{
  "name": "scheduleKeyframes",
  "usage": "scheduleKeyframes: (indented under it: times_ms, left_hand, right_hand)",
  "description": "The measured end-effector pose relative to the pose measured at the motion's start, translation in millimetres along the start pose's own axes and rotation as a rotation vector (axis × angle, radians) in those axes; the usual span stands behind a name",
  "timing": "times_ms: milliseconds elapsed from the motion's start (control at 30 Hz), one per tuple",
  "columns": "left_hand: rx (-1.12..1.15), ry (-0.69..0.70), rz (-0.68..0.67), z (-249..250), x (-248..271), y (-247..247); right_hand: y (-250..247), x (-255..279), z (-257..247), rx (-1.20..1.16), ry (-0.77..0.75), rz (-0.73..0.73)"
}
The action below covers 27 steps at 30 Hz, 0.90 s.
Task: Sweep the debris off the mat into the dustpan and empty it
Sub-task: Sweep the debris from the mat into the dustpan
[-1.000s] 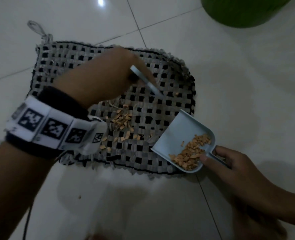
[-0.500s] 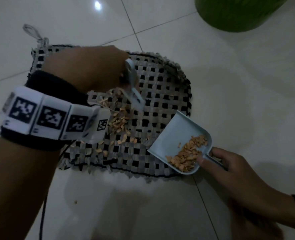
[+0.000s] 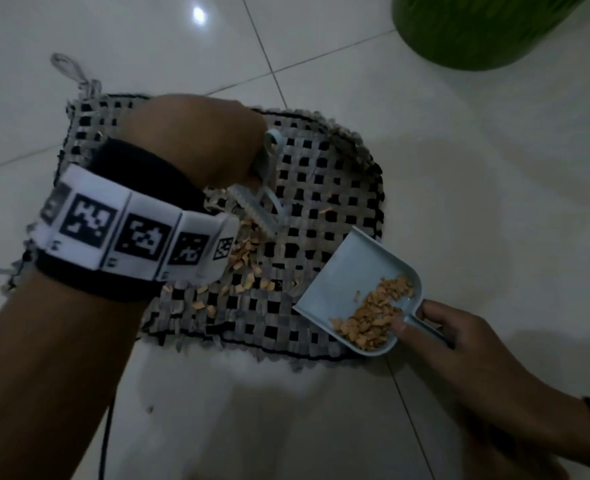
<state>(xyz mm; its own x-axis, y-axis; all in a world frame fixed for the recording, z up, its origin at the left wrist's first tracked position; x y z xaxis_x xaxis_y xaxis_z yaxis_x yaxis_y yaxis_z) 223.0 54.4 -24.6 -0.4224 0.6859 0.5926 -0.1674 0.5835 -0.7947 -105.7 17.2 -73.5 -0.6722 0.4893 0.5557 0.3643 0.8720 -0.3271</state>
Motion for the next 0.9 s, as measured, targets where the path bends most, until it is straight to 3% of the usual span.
scheduleKeyframes:
  times_ms: [167, 233, 333, 433, 500, 633, 700, 800, 900]
  left_hand:
    - [0.250, 0.124, 0.265, 33.5, 4.3, -32.9]
    - [0.318, 0.182, 0.289, 48.7, 3.2, -33.8]
    - [0.213, 0.101, 0.162, 43.4, -1.5, -17.8]
    - [-0.027, 0.011, -0.115, 20.5, -1.6, 4.5]
    - [-0.082, -0.029, -0.143, 0.7, -2.6, 9.7]
    - [0.248, 0.103, 0.211, 14.6, 9.8, -26.3]
    - [0.345, 0.243, 0.289, 41.8, 23.2, -37.2]
    - [0.370, 0.272, 0.154, 56.5, 18.1, -13.7]
    - [0.298, 0.062, -0.044, 16.2, 13.6, 20.5]
  right_hand:
    - [3.9, 2.4, 1.0, -0.004, 0.011, -0.020]
    - [3.9, 2.7, 1.7, -0.002, 0.019, -0.024]
    - [2.4, 1.3, 1.3, 0.011, 0.019, -0.025]
    - [1.7, 0.1, -0.7, 0.006, 0.004, -0.018]
    - [2.6, 0.0, -1.6, 0.002, -0.001, -0.021]
    - [5.1, -0.7, -0.3, 0.000, 0.005, -0.033]
    - [6.3, -1.4, -0.1, -0.005, 0.011, -0.038]
    - [5.3, -3.1, -2.0, -0.011, 0.003, -0.027]
    - [3.1, -4.0, -5.1, -0.019, -0.003, -0.011]
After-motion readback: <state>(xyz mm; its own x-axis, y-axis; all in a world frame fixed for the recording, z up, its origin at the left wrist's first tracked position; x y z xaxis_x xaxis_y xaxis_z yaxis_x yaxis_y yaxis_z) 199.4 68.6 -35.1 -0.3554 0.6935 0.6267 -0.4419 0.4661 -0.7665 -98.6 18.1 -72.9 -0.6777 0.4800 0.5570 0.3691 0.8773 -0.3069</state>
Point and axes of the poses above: each hand's wrist, its own x-axis away from the middle knuckle, its own y-axis out of the palm, z = x × y, the point moved 8 cm from there along -x, towards the middle knuckle
